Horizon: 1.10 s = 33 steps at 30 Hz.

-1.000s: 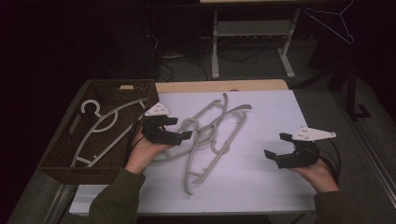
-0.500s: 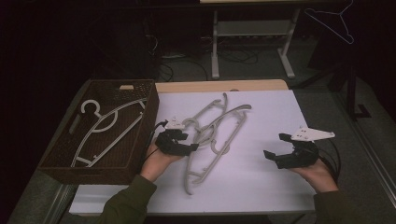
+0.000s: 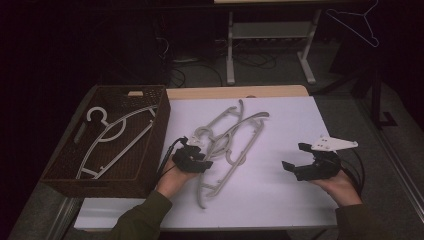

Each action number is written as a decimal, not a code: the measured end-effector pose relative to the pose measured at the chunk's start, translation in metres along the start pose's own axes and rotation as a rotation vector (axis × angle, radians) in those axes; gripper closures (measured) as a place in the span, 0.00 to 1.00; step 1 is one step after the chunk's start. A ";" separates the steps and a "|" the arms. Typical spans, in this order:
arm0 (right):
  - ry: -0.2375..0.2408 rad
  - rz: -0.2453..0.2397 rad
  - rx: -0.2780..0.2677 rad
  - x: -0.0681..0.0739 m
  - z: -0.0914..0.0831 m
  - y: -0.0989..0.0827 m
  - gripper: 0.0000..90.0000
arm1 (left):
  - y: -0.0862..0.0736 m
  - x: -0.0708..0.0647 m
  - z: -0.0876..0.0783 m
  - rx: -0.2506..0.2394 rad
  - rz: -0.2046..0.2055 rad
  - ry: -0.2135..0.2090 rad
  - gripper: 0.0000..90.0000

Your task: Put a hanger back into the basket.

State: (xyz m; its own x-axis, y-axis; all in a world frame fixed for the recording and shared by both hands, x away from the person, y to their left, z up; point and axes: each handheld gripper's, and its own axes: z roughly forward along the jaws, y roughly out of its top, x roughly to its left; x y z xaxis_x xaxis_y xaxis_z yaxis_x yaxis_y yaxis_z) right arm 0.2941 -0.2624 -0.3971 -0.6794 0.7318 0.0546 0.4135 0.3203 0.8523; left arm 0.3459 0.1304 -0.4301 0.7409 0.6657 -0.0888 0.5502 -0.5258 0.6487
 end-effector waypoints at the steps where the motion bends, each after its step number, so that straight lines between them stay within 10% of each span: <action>1: 0.001 0.000 0.001 0.000 0.000 0.000 0.10 | -0.001 0.000 0.002 0.005 0.001 0.003 0.62; 19: 0.004 -0.001 0.001 0.000 0.001 0.000 0.10 | 0.004 -0.007 -0.002 -0.003 0.089 0.041 0.85; 33: 0.013 -0.002 0.007 0.001 0.002 0.000 0.10 | 0.009 -0.010 0.014 0.037 0.149 0.105 0.76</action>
State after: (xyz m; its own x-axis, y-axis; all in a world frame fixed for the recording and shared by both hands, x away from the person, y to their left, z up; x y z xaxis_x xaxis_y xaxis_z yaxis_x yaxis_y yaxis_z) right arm 0.2948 -0.2606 -0.3979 -0.6880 0.7232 0.0598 0.4163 0.3258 0.8489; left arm 0.3488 0.1112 -0.4343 0.7718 0.6299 0.0870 0.4525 -0.6402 0.6207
